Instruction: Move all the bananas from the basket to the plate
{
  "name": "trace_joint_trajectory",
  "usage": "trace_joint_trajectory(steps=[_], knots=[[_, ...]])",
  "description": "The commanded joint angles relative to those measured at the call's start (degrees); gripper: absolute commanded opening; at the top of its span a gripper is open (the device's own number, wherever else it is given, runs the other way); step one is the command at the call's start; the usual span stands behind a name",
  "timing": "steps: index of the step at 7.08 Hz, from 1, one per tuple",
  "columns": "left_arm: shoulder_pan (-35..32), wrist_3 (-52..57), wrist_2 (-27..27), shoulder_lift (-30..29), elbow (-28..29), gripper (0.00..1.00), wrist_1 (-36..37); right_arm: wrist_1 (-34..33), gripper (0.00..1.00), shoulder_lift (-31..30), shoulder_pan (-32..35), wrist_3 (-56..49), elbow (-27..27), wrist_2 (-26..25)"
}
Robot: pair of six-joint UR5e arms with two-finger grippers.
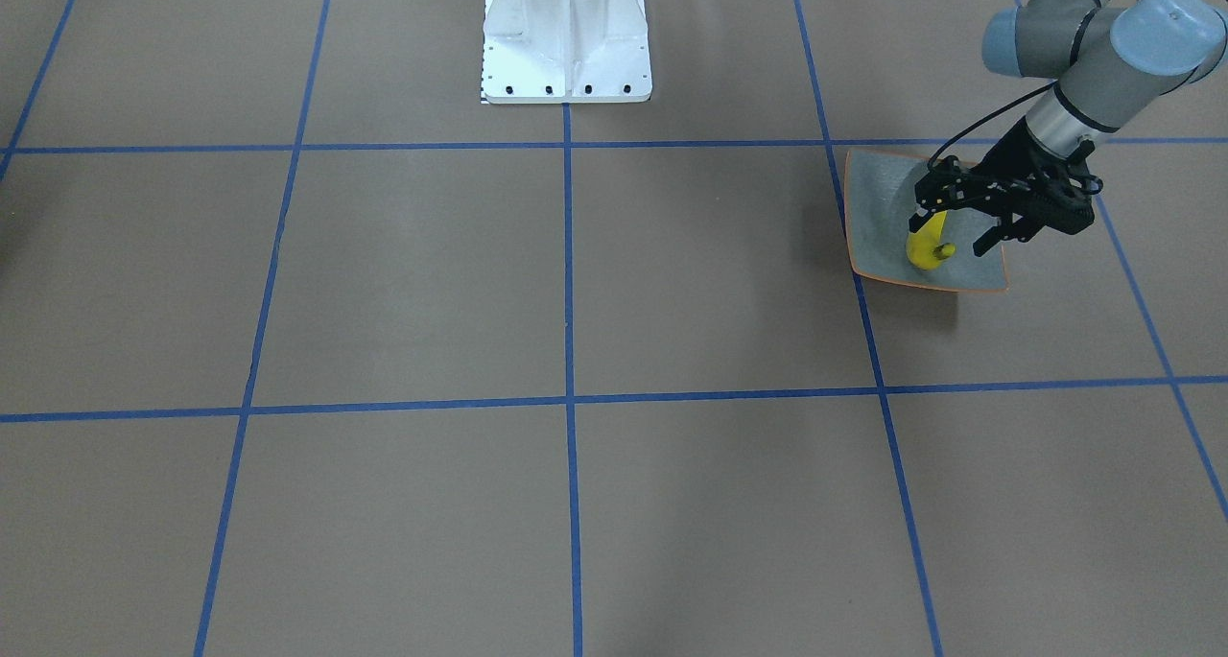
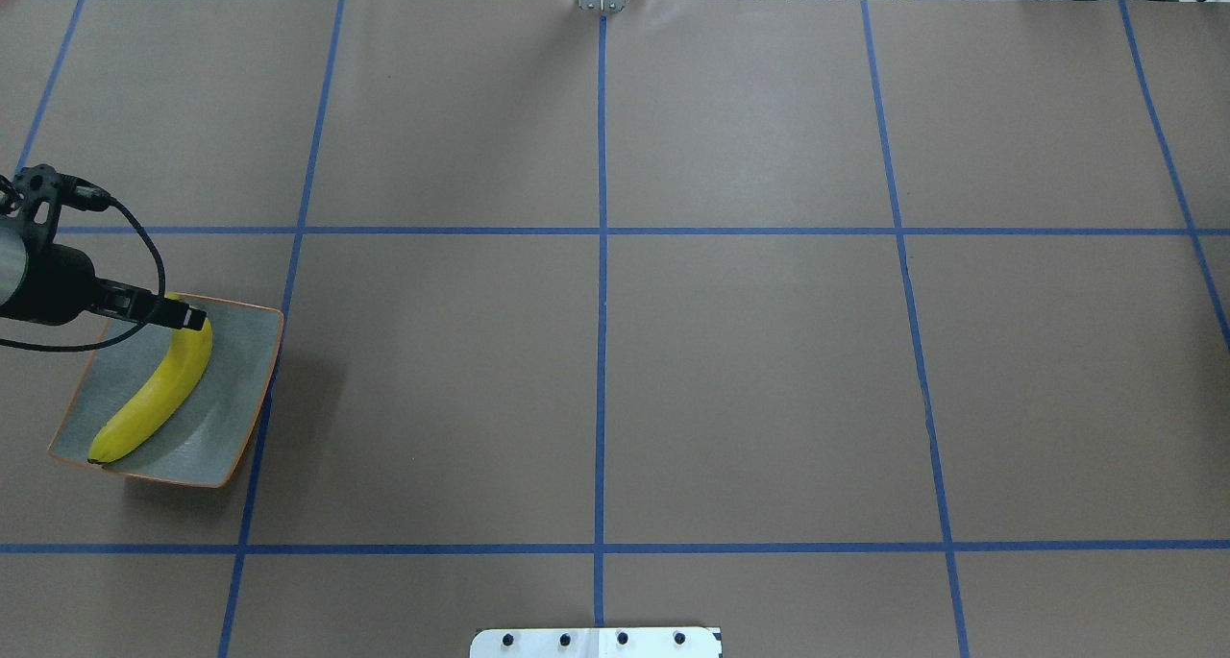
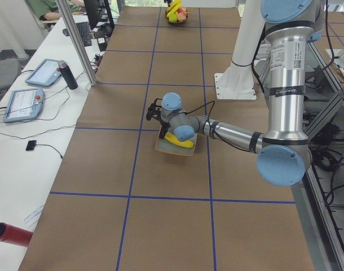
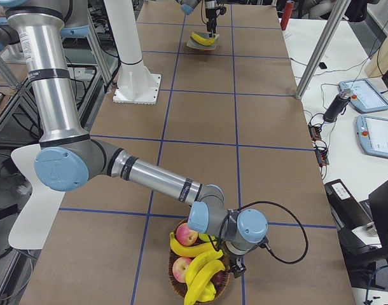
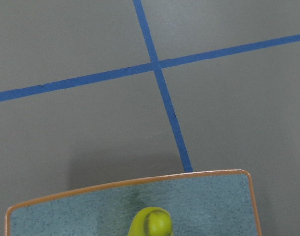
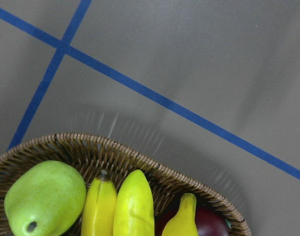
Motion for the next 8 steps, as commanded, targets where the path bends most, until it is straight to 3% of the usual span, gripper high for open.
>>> trace_joint_trajectory(steps=[1, 4, 8], knots=[[0.0, 0.0, 0.0, -0.5, 0.4, 1.0, 0.0, 0.1, 0.91, 0.2, -0.1, -0.7, -1.6, -0.5], [0.0, 0.1, 0.0, -0.8, 1.2, 1.0, -0.1, 0.1, 0.92, 0.2, -0.3, -1.3, -2.9, -2.4], [0.0, 0.1, 0.0, -1.3, 1.2, 1.0, -0.1, 0.2, 0.67, 0.1, -0.2, -1.4, -4.6, -2.4]])
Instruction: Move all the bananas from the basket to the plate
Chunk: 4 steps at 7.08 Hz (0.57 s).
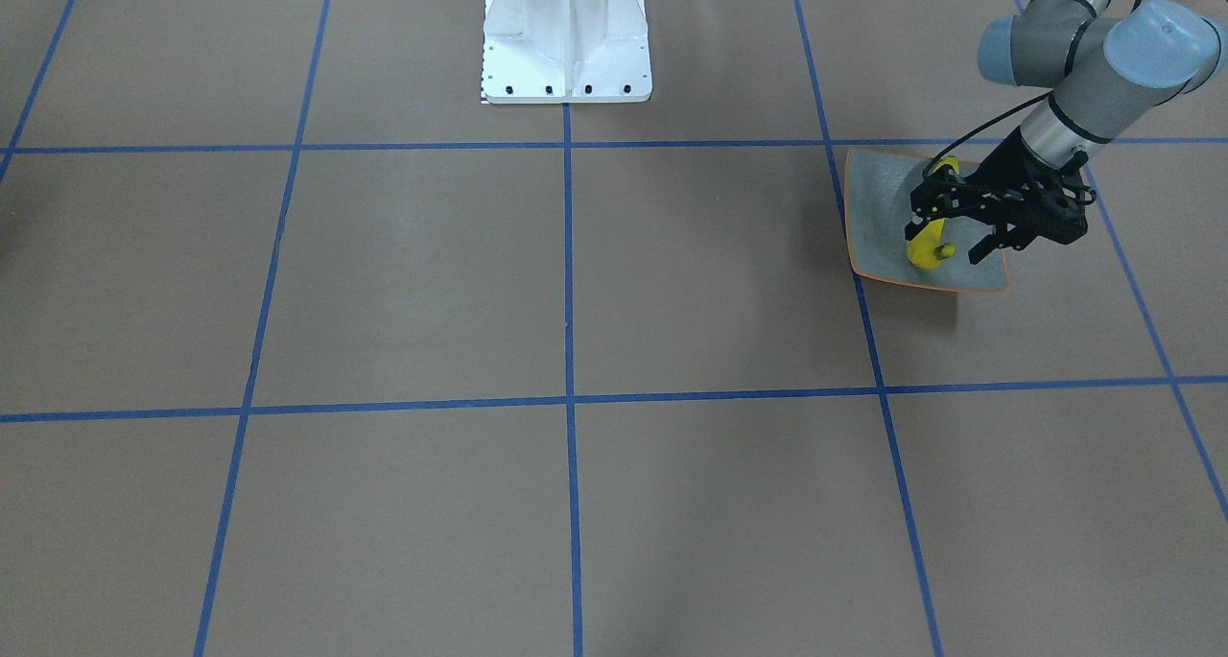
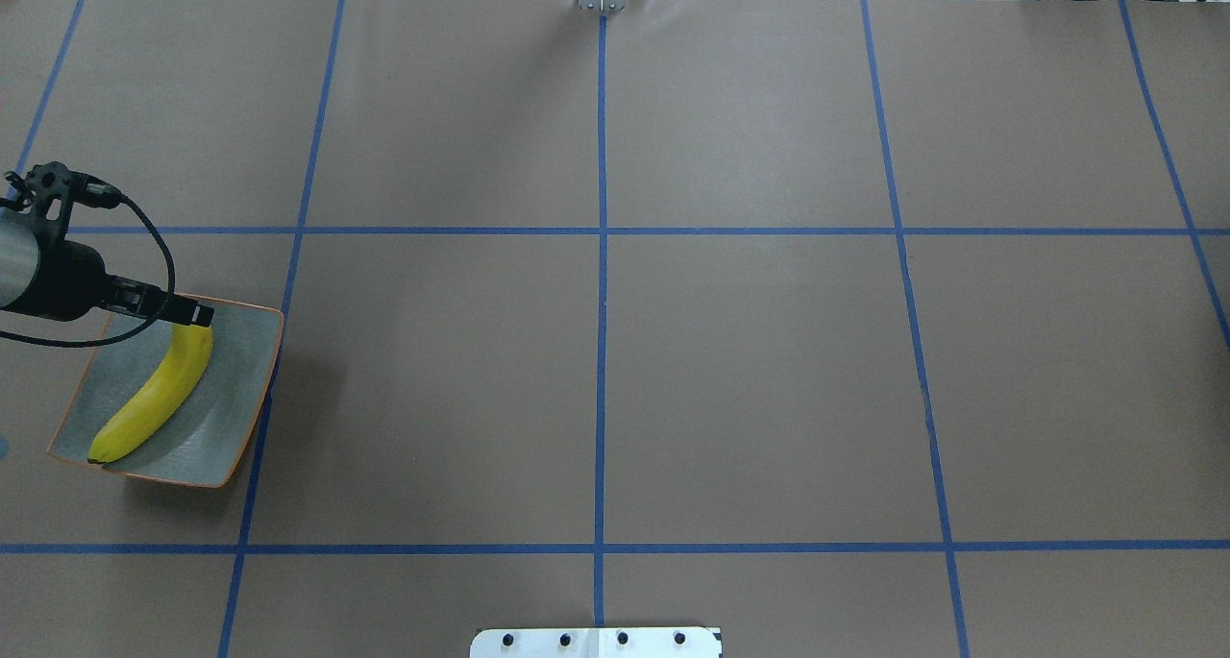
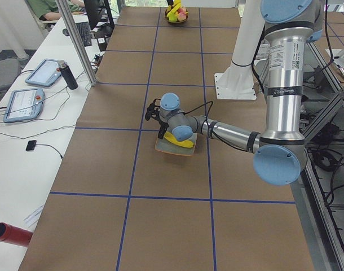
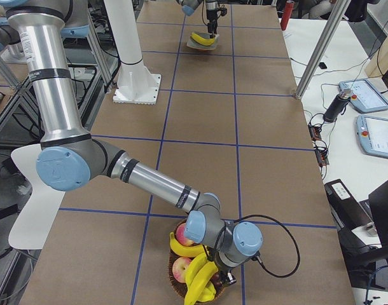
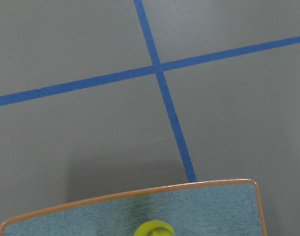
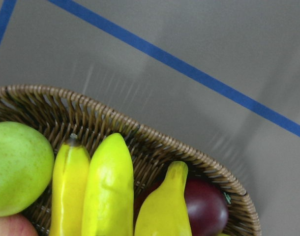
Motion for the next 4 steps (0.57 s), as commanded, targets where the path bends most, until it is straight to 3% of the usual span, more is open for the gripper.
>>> trace_joint_trajectory(steps=[1, 3, 4], knots=[[0.0, 0.0, 0.0, -0.2, 0.0, 1.0, 0.0, 0.0, 0.66, -0.1, 0.0, -0.7, -0.4, -0.2], [-0.1, -0.2, 0.0, -0.9, -0.1, 1.0, 0.0, 0.0, 0.66, -0.2, 0.3, -1.0, -0.4, -1.0], [-0.1, -0.2, 0.0, -0.9, -0.3, 1.0, 0.0, 0.0, 0.57, -0.2, 0.3, -1.0, -0.8, -0.9]])
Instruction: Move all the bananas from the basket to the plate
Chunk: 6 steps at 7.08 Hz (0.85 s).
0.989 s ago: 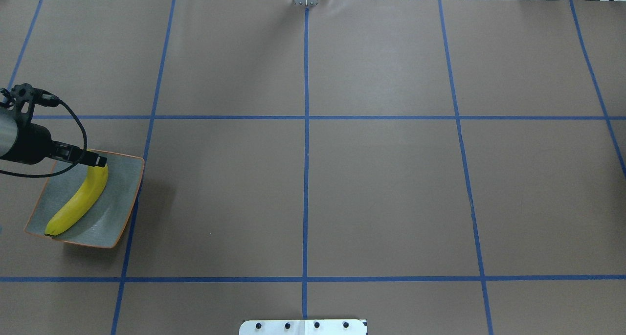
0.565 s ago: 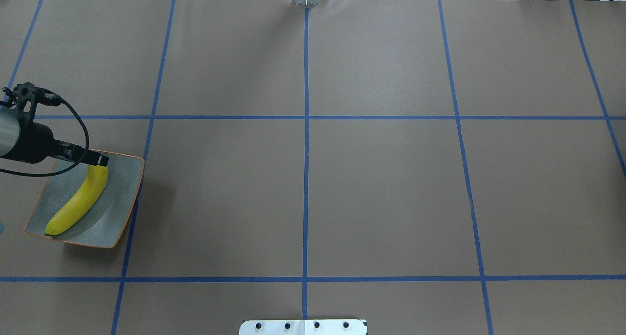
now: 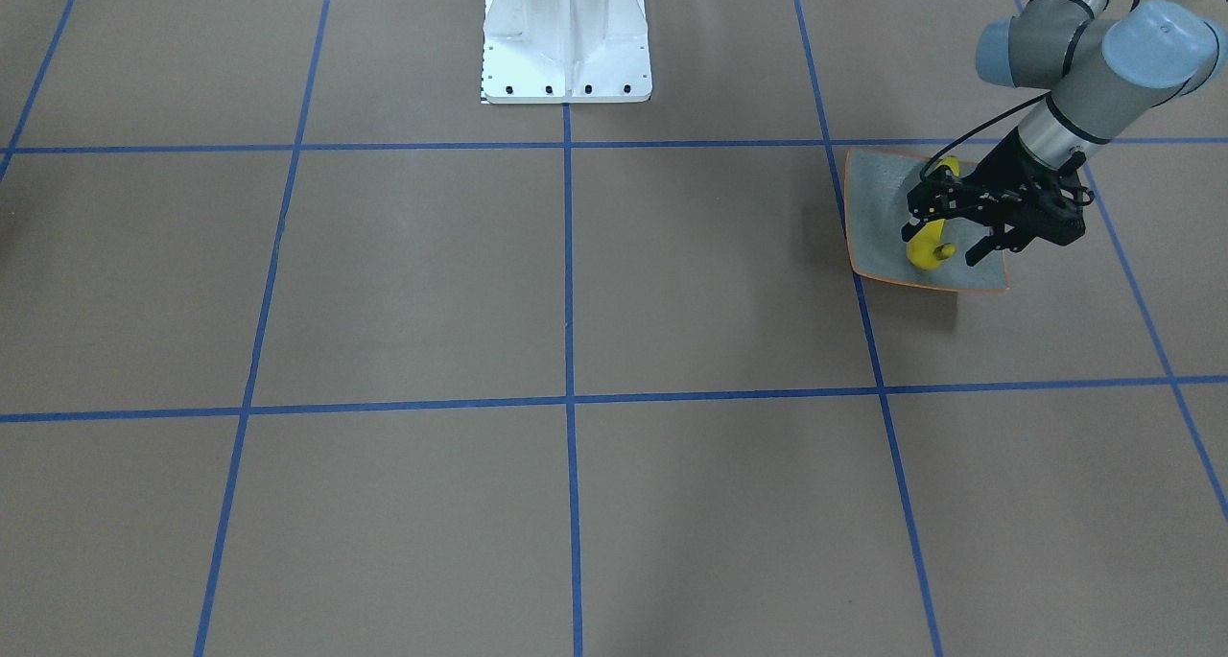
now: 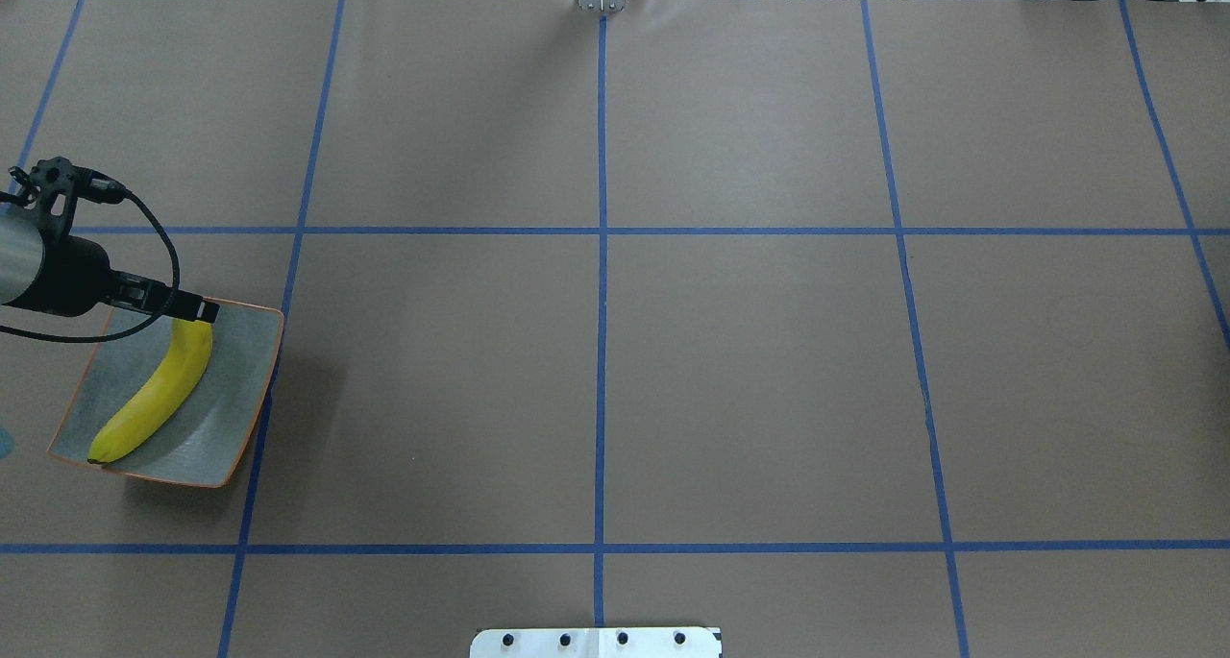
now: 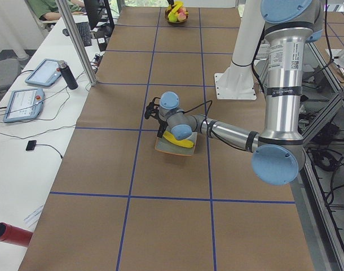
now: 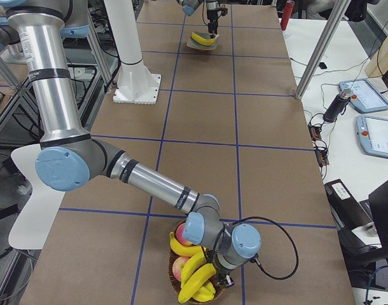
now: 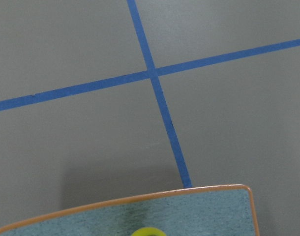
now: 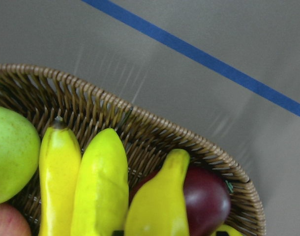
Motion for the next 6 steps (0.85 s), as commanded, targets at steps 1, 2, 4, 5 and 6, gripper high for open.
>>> trace_joint_trajectory(steps=[1, 2, 4, 5, 6], knots=[[0.0, -0.2, 0.0, -0.5, -0.2, 1.0, 0.1, 0.0, 0.37, 0.0, 0.2, -0.1, -0.3, -0.1], [0.0, -0.2, 0.0, -0.5, -0.3, 1.0, 0.0, 0.1, 0.0, 0.0, 0.4, -0.2, -0.3, -0.1], [0.0, -0.2, 0.0, -0.5, -0.1, 1.0, 0.0, 0.0, 0.0, 0.1, 0.9, 0.0, 0.4, 0.0], [0.0, -0.3, 0.0, -0.6, -0.1, 1.0, 0.0, -0.3, 0.0, 0.3, 1.6, 0.0, 1.7, 0.1], [0.0, -0.2, 0.0, -0.6, -0.1, 1.0, 0.1, -0.7, 0.0, 0.8, 3.2, -0.1, 2.5, 0.3]])
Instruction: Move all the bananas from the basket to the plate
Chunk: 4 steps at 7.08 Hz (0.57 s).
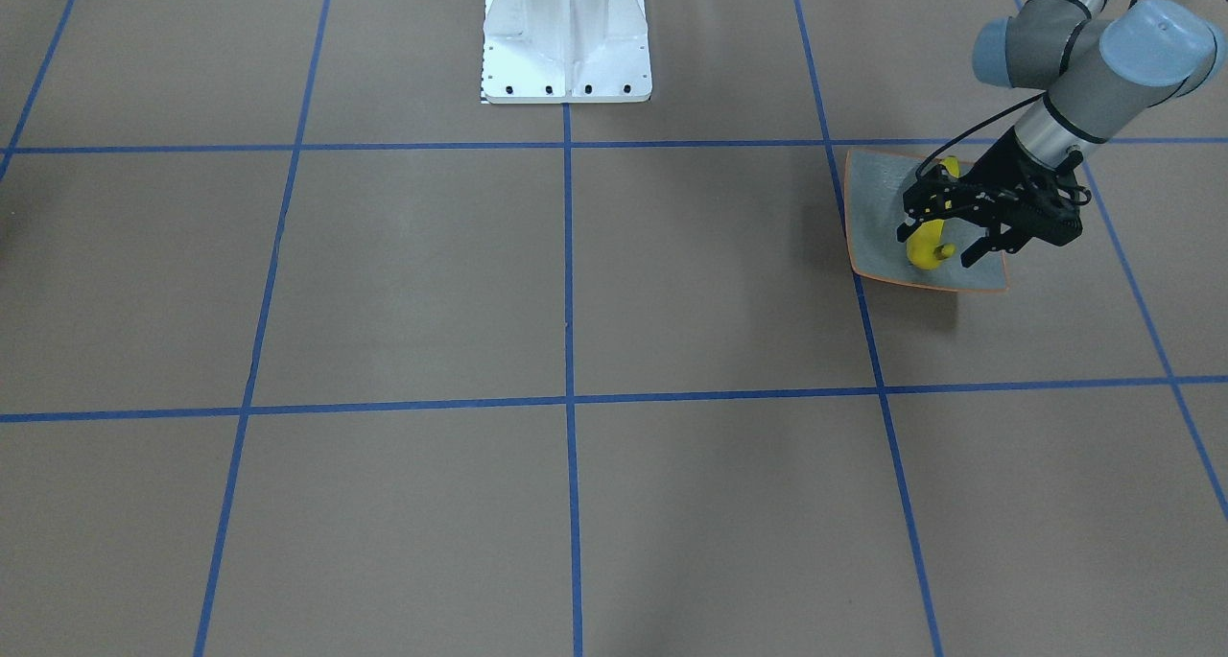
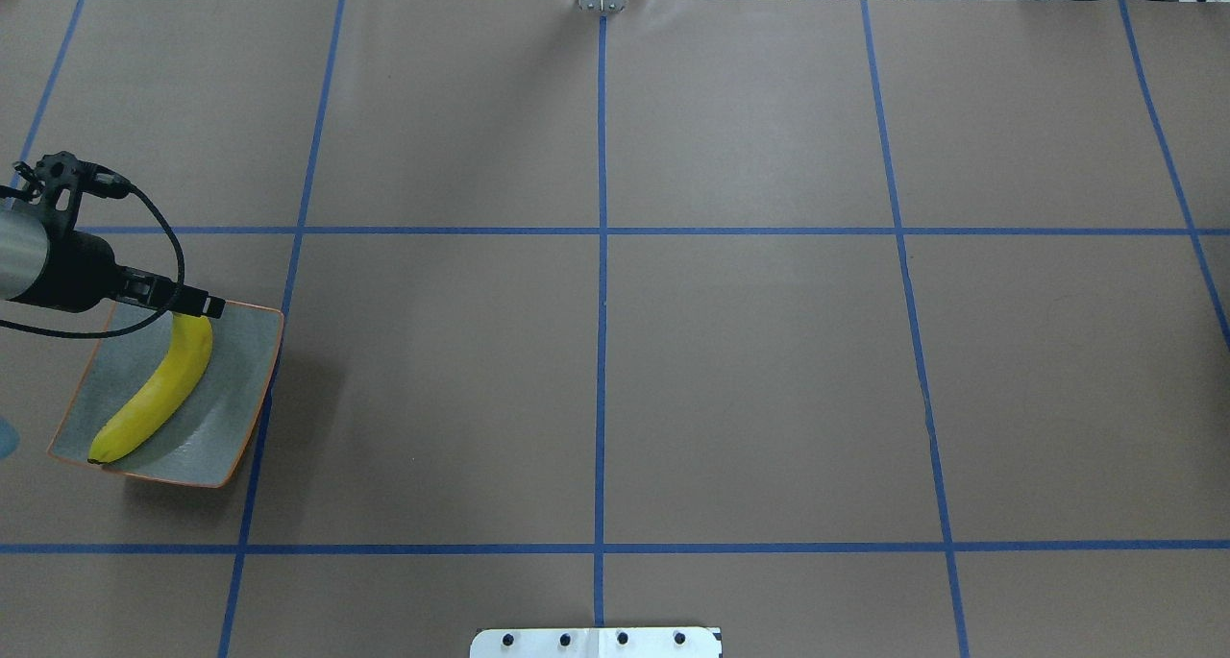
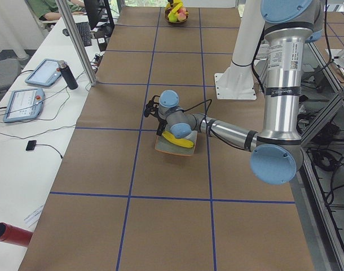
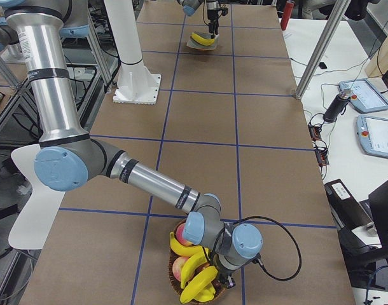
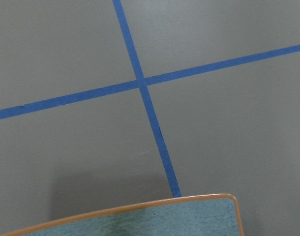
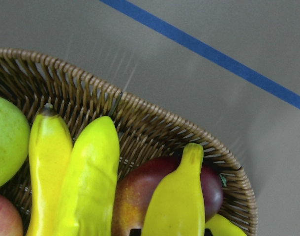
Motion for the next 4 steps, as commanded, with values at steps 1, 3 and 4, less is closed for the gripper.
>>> trace_joint_trajectory(steps=[1, 3, 4], knots=[[0.1, 0.0, 0.0, 0.0, 0.1, 1.0, 0.1, -7.5, 0.0, 2.9, 3.2, -0.2, 4.0, 0.2], [0.1, -0.9, 0.0, -0.5, 0.0, 1.0, 0.1, -25.2, 0.0, 10.3, 4.7, -0.6, 11.8, 0.0], [0.2, -2.5, 0.0, -1.5, 0.3, 1.0, 0.1, -26.2, 0.0, 11.2, 4.0, 0.3, 13.7, 0.9]])
